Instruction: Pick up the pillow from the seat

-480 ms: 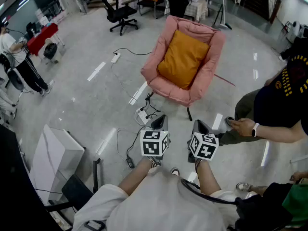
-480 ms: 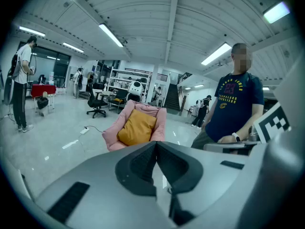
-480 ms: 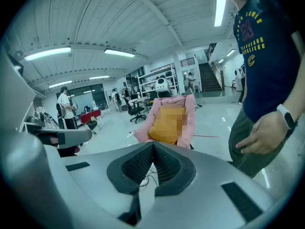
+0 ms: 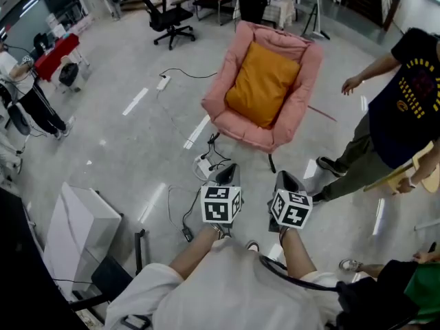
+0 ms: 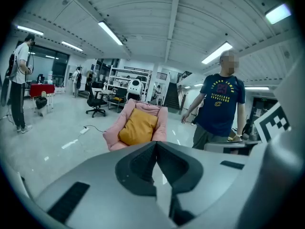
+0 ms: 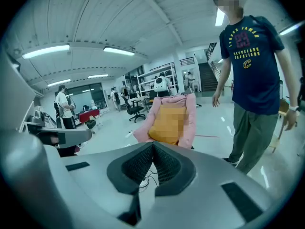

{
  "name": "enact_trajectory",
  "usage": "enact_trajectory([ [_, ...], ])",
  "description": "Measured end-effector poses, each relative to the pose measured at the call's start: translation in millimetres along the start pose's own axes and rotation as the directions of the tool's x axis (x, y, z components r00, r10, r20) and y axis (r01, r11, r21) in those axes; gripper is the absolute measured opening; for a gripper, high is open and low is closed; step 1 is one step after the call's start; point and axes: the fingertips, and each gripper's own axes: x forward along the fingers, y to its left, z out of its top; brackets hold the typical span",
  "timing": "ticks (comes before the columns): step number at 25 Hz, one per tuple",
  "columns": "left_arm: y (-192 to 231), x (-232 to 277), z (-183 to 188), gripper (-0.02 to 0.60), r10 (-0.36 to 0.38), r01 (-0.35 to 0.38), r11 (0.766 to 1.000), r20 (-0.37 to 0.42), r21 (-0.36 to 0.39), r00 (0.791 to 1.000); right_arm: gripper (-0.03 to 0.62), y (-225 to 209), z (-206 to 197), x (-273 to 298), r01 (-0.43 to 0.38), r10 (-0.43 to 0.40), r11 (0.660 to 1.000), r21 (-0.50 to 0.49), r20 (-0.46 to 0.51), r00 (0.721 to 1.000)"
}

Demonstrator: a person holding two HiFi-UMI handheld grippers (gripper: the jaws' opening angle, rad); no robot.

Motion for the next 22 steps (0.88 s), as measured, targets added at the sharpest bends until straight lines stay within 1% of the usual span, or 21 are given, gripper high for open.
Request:
enact_trajectory([
  [4, 11, 6, 2, 0.009, -0.015, 0.015, 1.0, -0.005, 0.002, 1.0, 0.031, 6, 0, 10, 0.009, -0.009, 1.0, 0.019, 0.003, 1.0],
  [9, 23, 9, 3, 0.009, -0.035, 0.036, 0.999, -0.014, 0.017, 0.999, 0.031, 7, -7, 14, 0.05, -0.049, 0.998, 0.042, -0.015, 0.999],
  [16, 32, 32, -4, 0.009, -0.05, 0.05, 0.999, -0.043, 0.014, 0.998, 0.031, -13, -24, 23, 0.114, -0.109, 0.991, 0.074, -0.063, 0.992],
  [22, 32, 53, 1, 0.009, -0.047, 0.048, 0.999, -0.052, 0.005, 0.998, 0.031, -24, -19, 40, 0.119, -0.112, 0.99, 0.071, -0.086, 0.99],
])
